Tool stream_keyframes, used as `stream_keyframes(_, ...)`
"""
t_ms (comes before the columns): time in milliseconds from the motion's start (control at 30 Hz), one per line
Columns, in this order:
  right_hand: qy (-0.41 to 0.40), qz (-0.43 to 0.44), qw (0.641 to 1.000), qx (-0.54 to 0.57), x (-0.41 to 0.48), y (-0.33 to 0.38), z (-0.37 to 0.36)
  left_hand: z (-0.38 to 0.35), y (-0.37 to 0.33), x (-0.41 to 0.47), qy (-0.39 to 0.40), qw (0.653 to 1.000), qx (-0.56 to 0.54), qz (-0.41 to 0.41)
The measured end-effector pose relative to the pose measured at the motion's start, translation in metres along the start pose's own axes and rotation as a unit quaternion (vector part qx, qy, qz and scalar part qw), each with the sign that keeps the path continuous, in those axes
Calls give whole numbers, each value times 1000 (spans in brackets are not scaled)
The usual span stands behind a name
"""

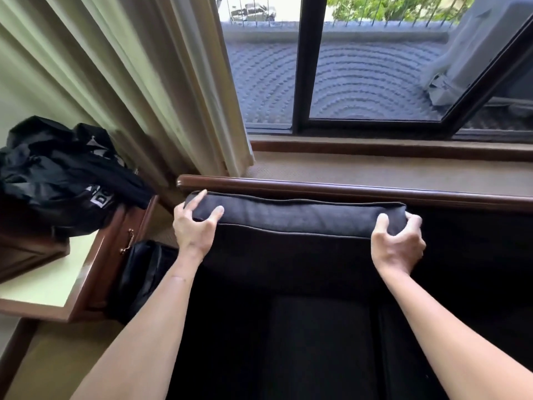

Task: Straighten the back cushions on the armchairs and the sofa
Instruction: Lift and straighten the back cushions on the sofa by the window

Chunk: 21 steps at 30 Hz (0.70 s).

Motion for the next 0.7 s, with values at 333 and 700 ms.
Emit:
stream_keyframes(333,101,55,988,-104,13,0,-18,-25,3,16,-30,959,266,-93)
stream_keyframes(700,255,86,956,-118,0,-83,110,-140,-80,-185,120,889,316,-308)
Point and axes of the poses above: each hand's wrist, its own x-axis towards the middle knuckle, its own z-axis out of the back of the hand, y = z × x, the point moved 7 cm from there along x, towards the middle knuckle, and after that the axes turned 1 degree about -z, right-handed, at the moved point
